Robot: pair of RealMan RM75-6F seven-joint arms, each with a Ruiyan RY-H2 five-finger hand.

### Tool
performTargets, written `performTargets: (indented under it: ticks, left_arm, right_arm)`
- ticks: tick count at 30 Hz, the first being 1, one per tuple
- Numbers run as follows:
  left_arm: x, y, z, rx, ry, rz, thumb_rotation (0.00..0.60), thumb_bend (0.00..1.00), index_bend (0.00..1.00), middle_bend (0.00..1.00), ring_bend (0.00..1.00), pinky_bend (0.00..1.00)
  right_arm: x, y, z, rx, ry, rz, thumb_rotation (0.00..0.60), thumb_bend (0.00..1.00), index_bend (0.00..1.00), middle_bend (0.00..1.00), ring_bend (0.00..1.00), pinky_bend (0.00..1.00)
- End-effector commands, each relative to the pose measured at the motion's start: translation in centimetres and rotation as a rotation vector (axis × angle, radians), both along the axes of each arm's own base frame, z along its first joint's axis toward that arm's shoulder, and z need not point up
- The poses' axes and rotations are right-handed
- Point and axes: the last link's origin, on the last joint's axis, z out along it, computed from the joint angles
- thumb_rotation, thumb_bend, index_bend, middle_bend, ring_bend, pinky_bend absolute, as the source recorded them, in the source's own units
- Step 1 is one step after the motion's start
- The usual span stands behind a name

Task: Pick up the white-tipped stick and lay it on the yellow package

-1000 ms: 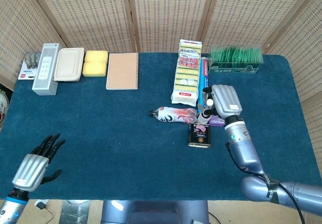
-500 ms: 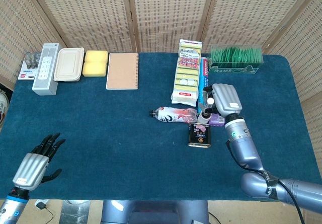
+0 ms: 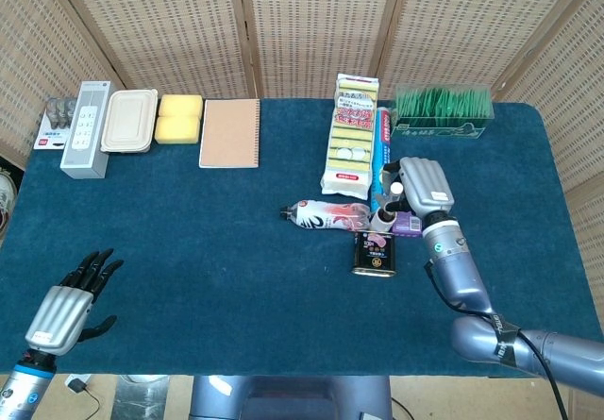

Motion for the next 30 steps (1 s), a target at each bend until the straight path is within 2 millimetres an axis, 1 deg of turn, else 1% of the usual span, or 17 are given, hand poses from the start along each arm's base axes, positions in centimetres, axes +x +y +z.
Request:
performTargets:
  ticks: [1, 13, 24, 30]
  left_arm:
    - [0.0, 0.0, 0.0, -0.001, 0.0, 0.001, 0.6, 0.2, 0.1, 0.04, 0.03, 0.28]
    - [0.0, 0.2, 0.0, 0.0, 0.0, 0.006, 0.6, 0.2, 0.1, 0.04, 0.03, 0.28]
    - [-0.1, 0.3, 0.1, 0.007, -0.004, 0.01, 0.599, 0.2, 0.1, 0.04, 0.03, 0.28]
    - [-0.1, 0.3, 0.2, 0.007, -0.006, 0.011, 0.6, 0.2, 0.1, 0.04, 0.03, 0.28]
  right_arm:
    - [-0.1, -0.1, -0.3, 0.007, 0.002, -0.003, 0.6, 0.42, 0.84, 1.0, 1.0, 1.0]
    - [-1.2, -0.6, -1.8, 0.038, 0.013, -0.028, 0.6, 0.42, 0.84, 1.0, 1.0, 1.0]
    - [-1.8, -1.5, -3.3, 0.054, 0.02, -0.047, 0.6, 0.41, 0.84, 1.0, 1.0, 1.0]
    - [-2.7, -2.0, -4.6, 0.073, 0.033, -0.074, 0.6, 0.4, 0.84, 1.0, 1.0, 1.0]
